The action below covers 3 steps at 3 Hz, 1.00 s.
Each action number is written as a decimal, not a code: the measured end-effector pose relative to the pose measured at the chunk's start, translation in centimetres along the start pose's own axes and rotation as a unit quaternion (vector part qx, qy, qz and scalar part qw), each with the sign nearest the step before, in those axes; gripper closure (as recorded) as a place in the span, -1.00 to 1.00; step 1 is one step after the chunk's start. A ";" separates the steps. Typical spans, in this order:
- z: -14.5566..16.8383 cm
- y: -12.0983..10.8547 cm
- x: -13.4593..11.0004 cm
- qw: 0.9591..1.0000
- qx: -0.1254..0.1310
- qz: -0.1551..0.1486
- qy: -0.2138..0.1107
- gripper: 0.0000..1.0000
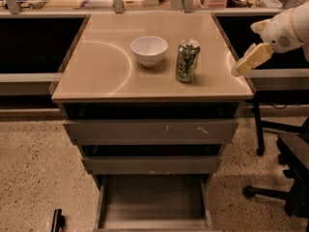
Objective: Place green can into bottom drawer
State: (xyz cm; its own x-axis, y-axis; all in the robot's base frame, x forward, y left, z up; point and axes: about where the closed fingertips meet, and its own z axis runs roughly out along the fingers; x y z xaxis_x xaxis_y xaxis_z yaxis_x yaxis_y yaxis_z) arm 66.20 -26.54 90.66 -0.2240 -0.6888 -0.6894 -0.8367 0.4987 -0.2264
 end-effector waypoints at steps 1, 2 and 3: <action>3.6 -1.1 -0.9 0.999 -0.016 0.020 -0.035 -1.00; 6.6 -1.4 -2.2 0.997 -0.039 0.038 -0.062 -1.00; 9.5 -0.6 -3.9 0.993 -0.073 0.050 -0.079 -1.00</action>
Offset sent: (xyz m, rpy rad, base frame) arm 0.0748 0.0637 -0.0318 0.2455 0.0524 0.0427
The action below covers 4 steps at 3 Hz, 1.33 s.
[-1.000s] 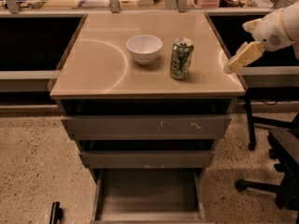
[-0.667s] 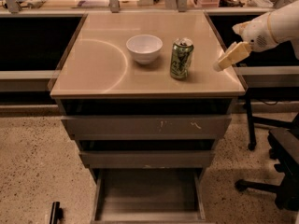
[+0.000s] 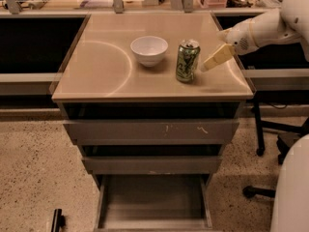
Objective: Place green can into bottom drawer
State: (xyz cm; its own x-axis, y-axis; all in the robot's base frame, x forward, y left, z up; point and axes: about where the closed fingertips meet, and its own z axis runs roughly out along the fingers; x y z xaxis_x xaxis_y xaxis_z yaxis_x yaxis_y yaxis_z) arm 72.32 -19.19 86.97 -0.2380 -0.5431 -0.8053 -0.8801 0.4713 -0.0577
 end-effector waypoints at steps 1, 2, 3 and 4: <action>2.4 0.9 -1.0 0.999 -0.030 0.009 -0.010 -1.00; 4.4 2.3 -1.5 0.998 -0.063 0.019 -0.011 -1.00; 5.0 3.2 -1.5 0.996 -0.081 0.033 -0.013 -1.00; 5.1 3.7 -1.6 0.995 -0.085 0.041 -0.022 -1.00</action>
Offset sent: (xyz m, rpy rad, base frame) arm -0.0031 0.0696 -0.0187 0.0950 0.1396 0.1206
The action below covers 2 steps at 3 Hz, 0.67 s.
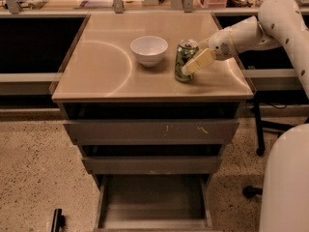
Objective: Place green can into bottom drawer
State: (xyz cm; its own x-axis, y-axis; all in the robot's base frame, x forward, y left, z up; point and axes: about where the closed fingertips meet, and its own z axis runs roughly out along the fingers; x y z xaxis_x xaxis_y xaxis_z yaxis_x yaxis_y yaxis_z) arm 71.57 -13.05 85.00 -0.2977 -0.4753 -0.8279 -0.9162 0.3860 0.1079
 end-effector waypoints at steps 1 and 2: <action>-0.6 0.1 0.3 1.000 0.019 0.011 -0.018 -0.64; -0.3 -0.1 0.4 1.000 0.021 0.014 -0.019 -0.17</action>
Offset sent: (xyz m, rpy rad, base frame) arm -0.0027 -0.0049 0.0011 0.0241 -0.0115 -0.0405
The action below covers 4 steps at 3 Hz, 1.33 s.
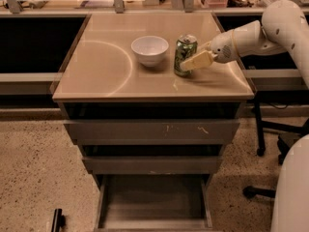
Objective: Place green can into bottom drawer
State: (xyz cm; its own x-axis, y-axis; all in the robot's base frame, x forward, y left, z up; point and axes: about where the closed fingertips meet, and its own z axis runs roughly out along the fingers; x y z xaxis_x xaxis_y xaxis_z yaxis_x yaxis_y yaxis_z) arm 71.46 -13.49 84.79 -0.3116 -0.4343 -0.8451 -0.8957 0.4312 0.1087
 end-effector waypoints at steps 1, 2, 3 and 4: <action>0.0 0.0 0.0 1.000 0.000 0.000 0.000 0.30; 0.0 0.0 0.0 1.000 0.000 0.000 0.000 0.76; 0.0 0.0 0.0 1.000 0.000 0.000 0.000 1.00; 0.3 0.5 -0.2 1.000 -0.008 -0.009 0.013 1.00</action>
Offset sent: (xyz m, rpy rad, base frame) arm 0.0000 0.0001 -0.0001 0.0001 0.0002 0.0002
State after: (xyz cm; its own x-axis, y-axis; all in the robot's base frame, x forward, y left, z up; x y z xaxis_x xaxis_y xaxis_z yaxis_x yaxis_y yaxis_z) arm 71.14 -12.97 84.90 -0.3033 -0.4626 -0.8331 -0.9064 0.4098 0.1025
